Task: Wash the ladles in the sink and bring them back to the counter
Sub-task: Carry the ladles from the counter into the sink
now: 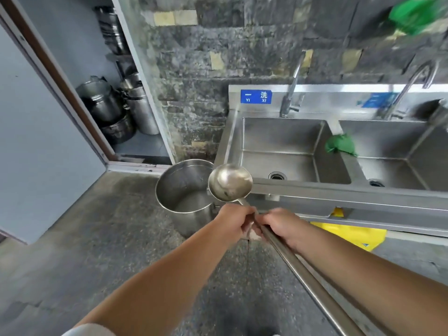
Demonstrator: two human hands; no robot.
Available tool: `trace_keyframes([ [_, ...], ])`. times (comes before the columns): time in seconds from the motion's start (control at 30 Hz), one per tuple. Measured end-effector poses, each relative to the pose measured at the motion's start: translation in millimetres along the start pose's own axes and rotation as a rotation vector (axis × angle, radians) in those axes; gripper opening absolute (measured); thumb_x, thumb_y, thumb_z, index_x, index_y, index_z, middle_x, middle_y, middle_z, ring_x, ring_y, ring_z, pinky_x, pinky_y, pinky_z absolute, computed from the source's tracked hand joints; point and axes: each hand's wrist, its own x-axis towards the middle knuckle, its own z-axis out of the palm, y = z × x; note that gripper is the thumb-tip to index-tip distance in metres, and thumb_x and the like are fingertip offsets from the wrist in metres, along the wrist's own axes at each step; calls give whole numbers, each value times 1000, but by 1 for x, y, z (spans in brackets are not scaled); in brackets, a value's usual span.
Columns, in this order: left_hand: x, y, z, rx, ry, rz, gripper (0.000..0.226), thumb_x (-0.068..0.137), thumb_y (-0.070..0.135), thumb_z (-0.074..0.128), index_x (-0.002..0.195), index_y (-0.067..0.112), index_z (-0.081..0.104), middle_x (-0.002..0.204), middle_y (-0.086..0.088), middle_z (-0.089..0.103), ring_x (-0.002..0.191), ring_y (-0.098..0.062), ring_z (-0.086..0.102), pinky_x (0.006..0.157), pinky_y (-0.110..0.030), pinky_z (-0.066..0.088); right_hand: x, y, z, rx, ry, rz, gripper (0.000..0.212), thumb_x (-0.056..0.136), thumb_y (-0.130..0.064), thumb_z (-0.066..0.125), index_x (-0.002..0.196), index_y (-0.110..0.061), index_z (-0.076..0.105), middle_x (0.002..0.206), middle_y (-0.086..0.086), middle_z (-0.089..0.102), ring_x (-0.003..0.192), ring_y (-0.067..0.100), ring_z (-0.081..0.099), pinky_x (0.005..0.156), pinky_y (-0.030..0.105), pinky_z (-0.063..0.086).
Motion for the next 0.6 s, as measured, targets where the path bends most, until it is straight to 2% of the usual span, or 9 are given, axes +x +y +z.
trace_keyframes([
  [0.07,16,15,28,-19,-3,-18,17,89,-1,60,74,7,59,66,-9,56,39,-11,51,36,-16,36,12,-8,-29,34,8,26,31,93,-19,60,66,-6,67,70,19,63,48,21,55,53,29,45],
  [0.17,39,34,65,1,-6,-14,16,88,-1,57,75,8,57,65,-10,54,42,-16,47,36,-17,33,26,-19,-66,55,-2,41,37,91,-22,59,58,-9,69,71,21,60,51,24,52,53,30,42],
  [0.3,69,49,98,-65,12,-83,14,91,-1,57,81,8,57,68,-8,58,43,-8,50,34,-13,36,44,-27,-100,186,-1,86,25,94,-8,55,73,2,64,61,15,60,44,17,55,44,22,43],
  [0.37,86,55,112,-77,-3,-99,16,93,0,55,79,8,56,63,-5,61,40,-6,49,35,-13,35,59,-31,-112,297,9,128,20,95,-4,53,79,3,61,60,15,59,43,16,57,42,21,46],
  [0.43,103,60,125,-84,-20,-108,23,94,1,53,73,8,56,56,-3,61,39,-6,50,40,-15,35,76,-34,-124,397,31,172,15,96,-3,53,85,5,59,62,16,59,46,18,60,44,22,49],
  [0.53,127,66,138,-86,-56,-116,23,90,-2,56,69,6,59,59,-5,61,56,-12,49,54,-21,34,99,-42,-136,449,58,204,10,97,-2,51,94,7,56,64,15,59,40,16,60,38,19,46],
  [0.6,144,69,144,-63,-79,-111,21,86,-5,59,68,6,60,57,-5,59,55,-13,49,51,-23,36,117,-46,-141,480,78,222,11,98,0,48,95,8,55,70,18,59,45,19,61,39,20,47],
])
